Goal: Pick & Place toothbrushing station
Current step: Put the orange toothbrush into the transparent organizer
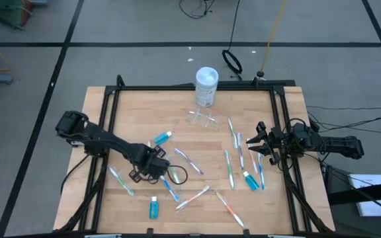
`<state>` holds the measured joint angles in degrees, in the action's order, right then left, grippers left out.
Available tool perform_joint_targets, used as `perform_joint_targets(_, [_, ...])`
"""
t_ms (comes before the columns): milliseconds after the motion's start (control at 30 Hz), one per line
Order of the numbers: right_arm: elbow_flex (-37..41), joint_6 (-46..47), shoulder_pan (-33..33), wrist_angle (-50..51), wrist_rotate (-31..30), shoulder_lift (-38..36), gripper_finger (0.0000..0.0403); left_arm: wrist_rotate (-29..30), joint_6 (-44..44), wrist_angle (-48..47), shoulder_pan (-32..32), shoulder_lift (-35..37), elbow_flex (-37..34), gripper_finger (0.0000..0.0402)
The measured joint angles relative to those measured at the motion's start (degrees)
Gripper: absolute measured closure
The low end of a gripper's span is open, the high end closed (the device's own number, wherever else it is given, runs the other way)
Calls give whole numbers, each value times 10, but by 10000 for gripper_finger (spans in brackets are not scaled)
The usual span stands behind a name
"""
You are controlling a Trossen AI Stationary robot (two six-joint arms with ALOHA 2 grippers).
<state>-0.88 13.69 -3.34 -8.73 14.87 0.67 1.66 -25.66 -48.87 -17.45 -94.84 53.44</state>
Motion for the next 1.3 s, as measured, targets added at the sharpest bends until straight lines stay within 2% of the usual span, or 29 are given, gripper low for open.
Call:
perform_joint_targets(233, [0,0,0,2,0,0,289,45,-17,-9,0,-23,0,275])
perform_joint_targets(433, [0,0,0,3,0,0,289,31,-61,-7,2,-23,0,281])
perform_joint_targets(533, [0,0,0,3,0,0,289,16,-73,-5,6,-23,0,313])
perform_joint_targets(667, [0,0,0,3,0,0,289,-21,-64,-2,25,-23,0,385])
perform_joint_targets(833, [0,0,0,3,0,0,289,-29,-21,26,49,-20,4,396])
perform_joint_targets(1000, [0,0,0,2,0,0,289,33,16,9,66,-8,46,398])
perform_joint_targets(1200, [0,0,0,0,0,0,289,45,43,9,97,39,88,400])
perform_joint_targets(1300, [0,0,0,0,0,0,289,81,58,38,115,67,91,400])
